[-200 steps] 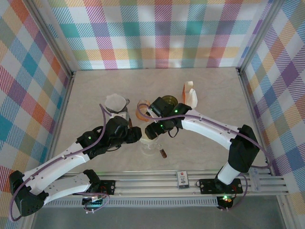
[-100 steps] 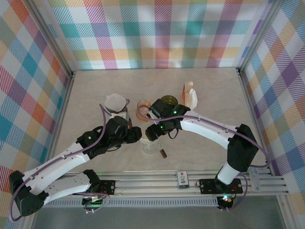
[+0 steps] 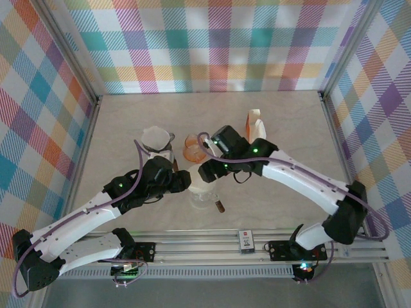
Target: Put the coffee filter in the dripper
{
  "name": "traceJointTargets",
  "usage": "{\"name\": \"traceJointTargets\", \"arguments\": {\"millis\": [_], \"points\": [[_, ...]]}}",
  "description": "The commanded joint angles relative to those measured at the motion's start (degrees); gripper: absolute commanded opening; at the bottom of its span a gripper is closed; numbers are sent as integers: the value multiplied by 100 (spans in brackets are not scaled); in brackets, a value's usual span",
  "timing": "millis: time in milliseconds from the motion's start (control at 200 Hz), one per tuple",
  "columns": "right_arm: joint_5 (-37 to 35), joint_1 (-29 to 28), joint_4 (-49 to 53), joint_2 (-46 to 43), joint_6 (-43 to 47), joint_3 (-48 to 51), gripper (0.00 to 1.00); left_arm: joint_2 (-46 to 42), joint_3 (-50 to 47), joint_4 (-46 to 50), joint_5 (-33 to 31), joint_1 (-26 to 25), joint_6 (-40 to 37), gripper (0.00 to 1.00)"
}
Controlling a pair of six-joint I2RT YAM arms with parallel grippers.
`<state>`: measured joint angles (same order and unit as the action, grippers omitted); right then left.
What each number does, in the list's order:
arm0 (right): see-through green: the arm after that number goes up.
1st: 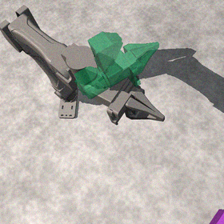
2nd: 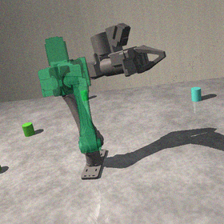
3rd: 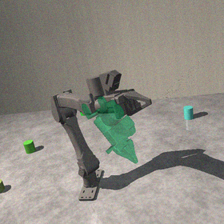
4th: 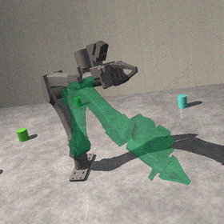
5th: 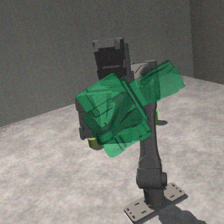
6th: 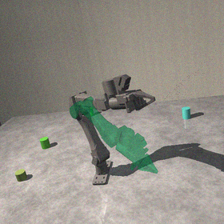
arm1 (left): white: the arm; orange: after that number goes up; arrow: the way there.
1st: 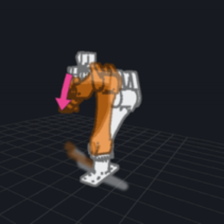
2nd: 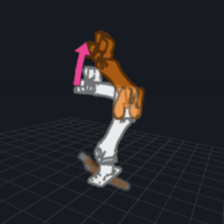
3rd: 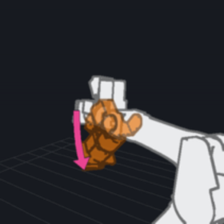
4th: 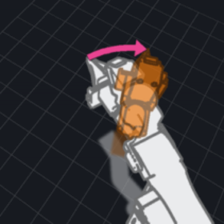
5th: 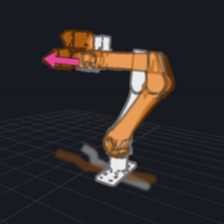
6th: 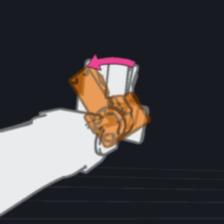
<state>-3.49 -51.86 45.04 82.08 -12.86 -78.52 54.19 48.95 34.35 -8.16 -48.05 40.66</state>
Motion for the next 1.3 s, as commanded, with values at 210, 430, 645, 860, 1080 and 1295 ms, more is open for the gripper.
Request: {"name": "traceJointTargets", "arguments": {"millis": [210,430,645,860,1080,1295], "points": [[-224,-44,-400,-1381,-107,999,83,-59,105,13,-54,60,-53,70],[-284,-42,-434,-2126,-293,1779,83,-177,216,29,-88,68,-52,80],[-3,-44,-568,-2514,-401,2466,83,-388,297,12,-239,63,25,92],[940,-52,-1705,-2582,-600,3639,82,-658,399,248,-640,63,25,100],[1219,-182,-2968,-2228,-430,4341,78,-941,303,493,-1013,60,84,100],[1201,-228,-3936,-1765,-98,4690,75,-1011,290,711,-1147,74,159,100]]}}
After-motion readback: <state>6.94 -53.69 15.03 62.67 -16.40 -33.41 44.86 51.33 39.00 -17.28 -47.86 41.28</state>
